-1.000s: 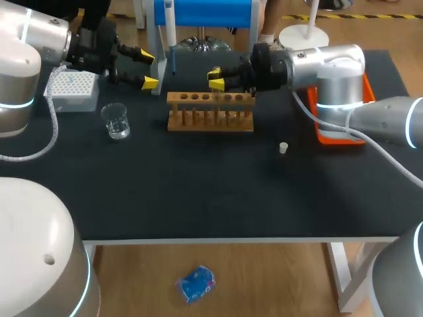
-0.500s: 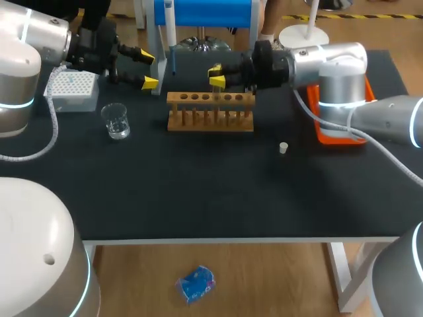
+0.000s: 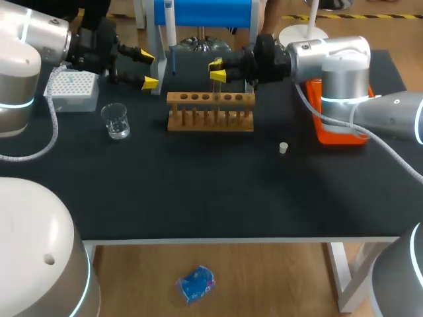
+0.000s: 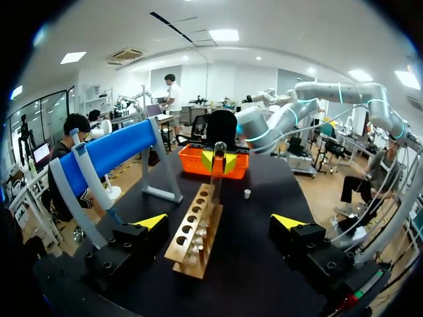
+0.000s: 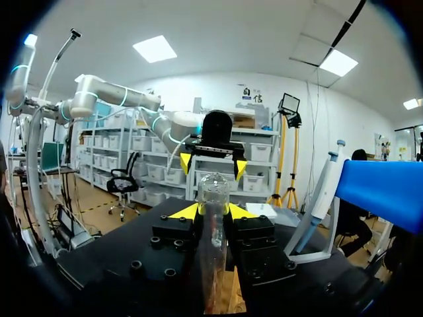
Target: Invert the test tube, pick up the pipette, mount the tip to pipette, aspirate from beaker and dispense into the tube, eject the tip, return the pipette, and cap with the stopper.
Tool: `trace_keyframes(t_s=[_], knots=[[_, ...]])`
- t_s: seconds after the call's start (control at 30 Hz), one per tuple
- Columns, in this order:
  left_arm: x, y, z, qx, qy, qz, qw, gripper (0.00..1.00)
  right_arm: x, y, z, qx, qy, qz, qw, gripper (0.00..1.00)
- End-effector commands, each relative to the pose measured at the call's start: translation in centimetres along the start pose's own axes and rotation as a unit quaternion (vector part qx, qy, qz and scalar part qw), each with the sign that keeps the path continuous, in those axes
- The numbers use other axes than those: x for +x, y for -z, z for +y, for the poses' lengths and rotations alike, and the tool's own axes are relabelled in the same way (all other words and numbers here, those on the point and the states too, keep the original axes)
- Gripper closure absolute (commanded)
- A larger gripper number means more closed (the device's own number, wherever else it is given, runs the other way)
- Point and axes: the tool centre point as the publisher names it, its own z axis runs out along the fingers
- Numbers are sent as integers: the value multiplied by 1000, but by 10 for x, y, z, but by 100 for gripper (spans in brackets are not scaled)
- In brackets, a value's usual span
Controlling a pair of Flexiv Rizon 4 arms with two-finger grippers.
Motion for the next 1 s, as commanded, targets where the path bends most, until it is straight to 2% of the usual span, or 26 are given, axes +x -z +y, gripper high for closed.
trace_keyframes(t_s=[0.03,1.0], knots=[[0,0,0,-1,0,0,1000,0,2,2,8,5,4,-1,1000,100],[0,0,0,-1,0,0,1000,0,6,6,61,-6,14,-6,1000,100]])
